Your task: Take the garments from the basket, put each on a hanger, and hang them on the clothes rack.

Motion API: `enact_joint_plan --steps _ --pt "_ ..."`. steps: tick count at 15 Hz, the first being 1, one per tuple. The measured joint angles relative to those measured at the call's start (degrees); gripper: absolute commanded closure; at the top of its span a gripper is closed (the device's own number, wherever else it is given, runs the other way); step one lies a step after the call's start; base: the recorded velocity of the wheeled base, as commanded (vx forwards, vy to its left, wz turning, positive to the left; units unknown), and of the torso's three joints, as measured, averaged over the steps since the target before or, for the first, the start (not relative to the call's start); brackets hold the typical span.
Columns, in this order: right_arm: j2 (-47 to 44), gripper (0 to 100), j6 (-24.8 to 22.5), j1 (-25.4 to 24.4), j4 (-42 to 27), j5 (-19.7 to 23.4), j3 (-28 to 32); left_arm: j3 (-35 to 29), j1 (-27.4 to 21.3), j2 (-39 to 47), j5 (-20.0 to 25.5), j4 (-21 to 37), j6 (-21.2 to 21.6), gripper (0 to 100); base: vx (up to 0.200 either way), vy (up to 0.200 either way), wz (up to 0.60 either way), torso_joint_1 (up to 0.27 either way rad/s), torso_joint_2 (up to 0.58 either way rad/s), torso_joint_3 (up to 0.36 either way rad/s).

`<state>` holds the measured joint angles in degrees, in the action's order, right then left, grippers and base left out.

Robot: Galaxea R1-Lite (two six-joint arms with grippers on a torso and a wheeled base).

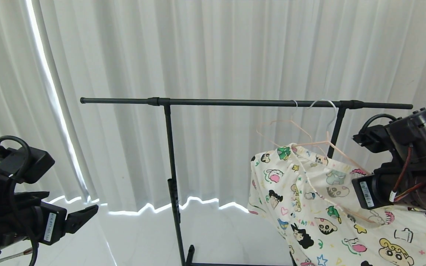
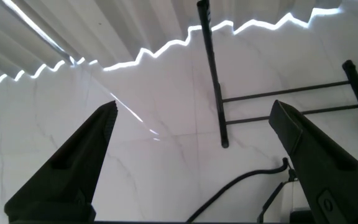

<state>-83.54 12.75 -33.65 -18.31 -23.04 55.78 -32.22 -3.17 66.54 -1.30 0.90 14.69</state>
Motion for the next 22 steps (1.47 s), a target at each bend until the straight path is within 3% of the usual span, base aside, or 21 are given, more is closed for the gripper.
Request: enact_joint_plan --steps 11,14,22 --pt "-5.9 100 0.2 -0.7 4.2 -2.1 8.3 0.3 -2.6 0.0 -0.4 -4.9 1.6 0 0.0 0.018 0.0 0.0 0.0 0.0" --pt "-6.8 100 0.2 -0.7 9.9 -2.4 8.2 0.2 -2.6 0.0 -2.3 -4.9 1.7 0 0.2 0.0 0.0 0.001 0.0 0.002" --pt "-8.2 100 0.0 -0.9 10.2 -3.2 7.9 0.4 -2.6 -1.1 -2.7 -4.9 2.4 0 0.2 0.0 0.0 0.004 0.0 0.002"
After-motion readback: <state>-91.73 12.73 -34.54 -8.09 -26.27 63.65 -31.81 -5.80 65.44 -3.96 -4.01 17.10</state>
